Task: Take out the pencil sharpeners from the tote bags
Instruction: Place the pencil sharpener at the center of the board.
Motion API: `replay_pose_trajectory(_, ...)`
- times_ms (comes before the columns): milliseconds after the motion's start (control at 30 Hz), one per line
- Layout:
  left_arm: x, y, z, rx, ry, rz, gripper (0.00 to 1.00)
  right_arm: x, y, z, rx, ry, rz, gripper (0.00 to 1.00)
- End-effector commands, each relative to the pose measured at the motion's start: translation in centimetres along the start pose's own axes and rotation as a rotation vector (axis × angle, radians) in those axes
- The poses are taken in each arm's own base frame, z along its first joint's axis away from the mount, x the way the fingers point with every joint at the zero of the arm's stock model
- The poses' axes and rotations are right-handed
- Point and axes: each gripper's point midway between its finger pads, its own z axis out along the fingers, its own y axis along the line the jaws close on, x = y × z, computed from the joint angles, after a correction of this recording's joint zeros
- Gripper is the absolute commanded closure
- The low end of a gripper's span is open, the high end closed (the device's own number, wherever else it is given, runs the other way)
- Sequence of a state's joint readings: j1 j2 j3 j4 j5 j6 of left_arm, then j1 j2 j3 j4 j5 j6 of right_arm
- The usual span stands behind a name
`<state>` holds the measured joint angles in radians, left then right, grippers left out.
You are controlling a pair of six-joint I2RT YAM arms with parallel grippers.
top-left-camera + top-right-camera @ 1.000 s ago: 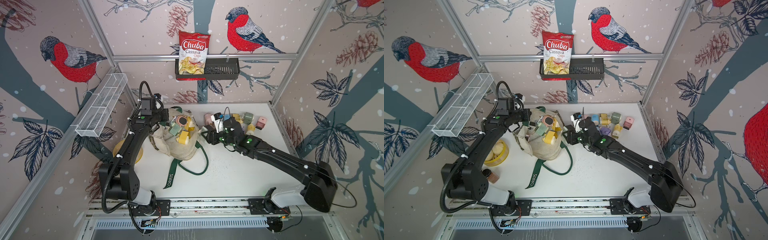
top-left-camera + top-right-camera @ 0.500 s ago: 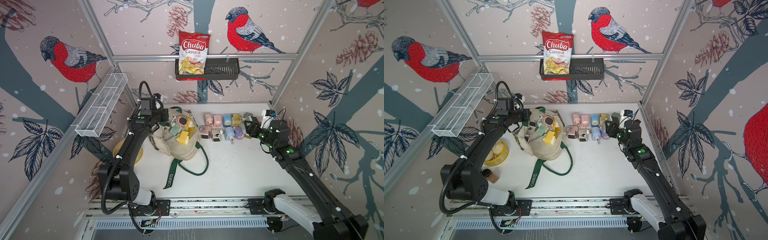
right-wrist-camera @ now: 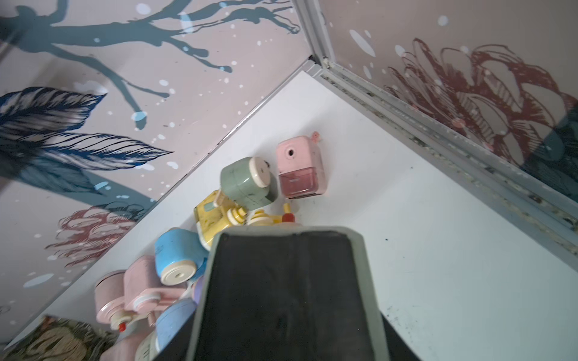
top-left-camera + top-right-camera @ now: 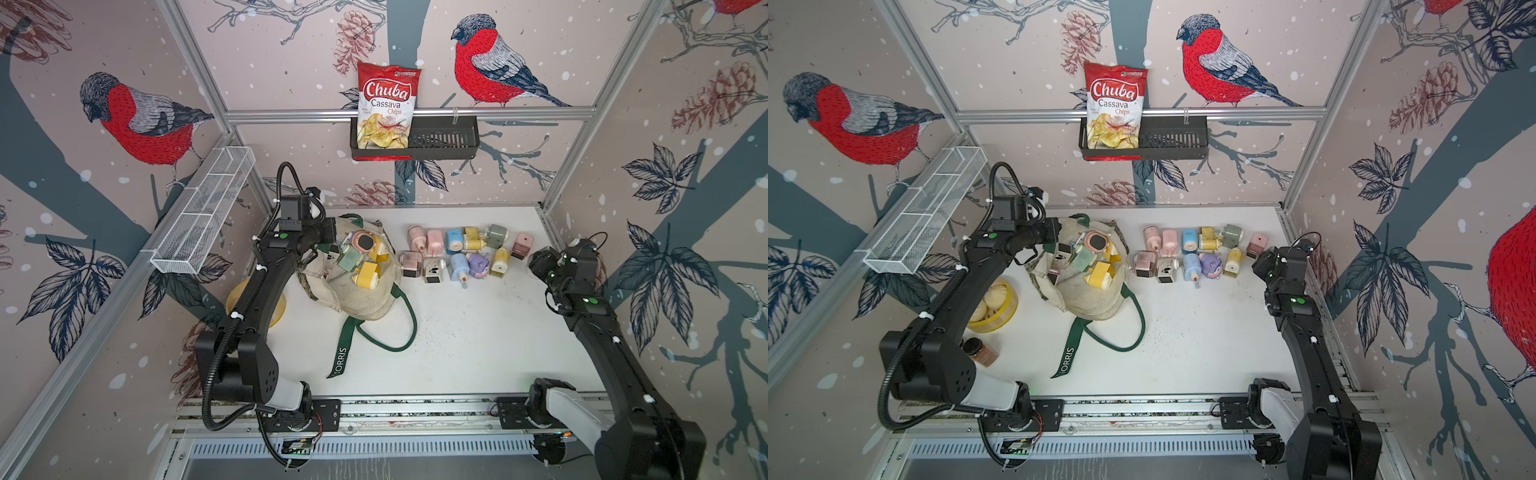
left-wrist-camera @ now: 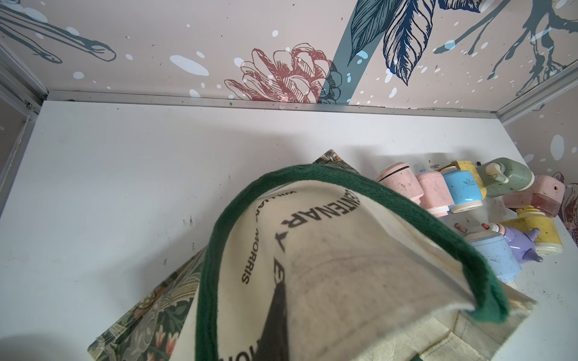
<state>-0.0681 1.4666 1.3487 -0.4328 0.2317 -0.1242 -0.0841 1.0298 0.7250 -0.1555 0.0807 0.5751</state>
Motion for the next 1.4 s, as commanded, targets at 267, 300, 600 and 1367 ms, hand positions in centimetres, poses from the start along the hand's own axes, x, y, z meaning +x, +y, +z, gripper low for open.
replay_pose_trajectory(267,-2.3,-0.1,-0.8,0.003,-0.092,0.011,1.0,1.3,-2.4,5.0,0.09,0.037,0.033,0.68)
replay_pose_trajectory(300,-2.2,-0.1,-0.8,0.002,-0.091,0.008,1.0,1.2,-2.5,5.2,0.097,0.03,0.03,0.68)
replay_pose_trajectory(600,-2.2,0.0,-0.8,0.007,-0.091,0.006,1.0,3.3,-3.0,8.2,0.079,0.085,0.042,0.67)
replay_pose_trajectory(1367,-2.1,0.1,-0.6,0.004,-0.083,0.004,1.0,7.9,-3.5,12.5,0.043,0.213,0.076,0.55)
